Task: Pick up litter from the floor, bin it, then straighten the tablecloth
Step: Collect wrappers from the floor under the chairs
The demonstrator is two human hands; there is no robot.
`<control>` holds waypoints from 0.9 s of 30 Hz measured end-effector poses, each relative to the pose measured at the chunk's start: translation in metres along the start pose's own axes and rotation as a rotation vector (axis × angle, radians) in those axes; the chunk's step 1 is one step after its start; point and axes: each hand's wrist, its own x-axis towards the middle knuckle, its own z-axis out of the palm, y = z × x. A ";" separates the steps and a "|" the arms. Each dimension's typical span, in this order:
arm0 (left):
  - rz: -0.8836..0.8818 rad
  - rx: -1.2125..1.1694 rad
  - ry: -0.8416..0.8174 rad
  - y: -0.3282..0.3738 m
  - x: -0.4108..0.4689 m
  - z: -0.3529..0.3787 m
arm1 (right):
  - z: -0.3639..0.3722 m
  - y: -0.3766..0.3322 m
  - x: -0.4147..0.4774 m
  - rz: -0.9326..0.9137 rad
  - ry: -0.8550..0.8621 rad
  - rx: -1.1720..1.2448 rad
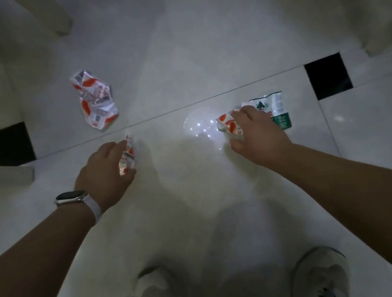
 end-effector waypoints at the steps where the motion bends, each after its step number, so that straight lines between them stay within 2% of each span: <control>1: 0.011 0.003 -0.009 -0.003 0.002 0.005 | 0.005 0.000 0.004 0.010 0.002 -0.003; 4: 0.029 0.023 -0.029 -0.012 0.008 0.017 | 0.015 -0.001 0.014 0.026 0.003 -0.021; 13: 0.131 0.012 0.139 -0.020 0.017 0.030 | 0.027 -0.008 0.026 -0.016 0.035 -0.187; 16: 0.129 0.012 0.155 -0.018 0.019 0.032 | 0.027 -0.010 0.022 0.004 0.043 -0.148; 21: -0.014 -0.107 0.162 -0.012 0.017 0.035 | 0.017 -0.017 0.016 -0.012 0.109 -0.073; 27: 0.043 -0.211 0.201 0.019 0.004 0.007 | -0.018 -0.027 0.002 -0.028 0.172 0.046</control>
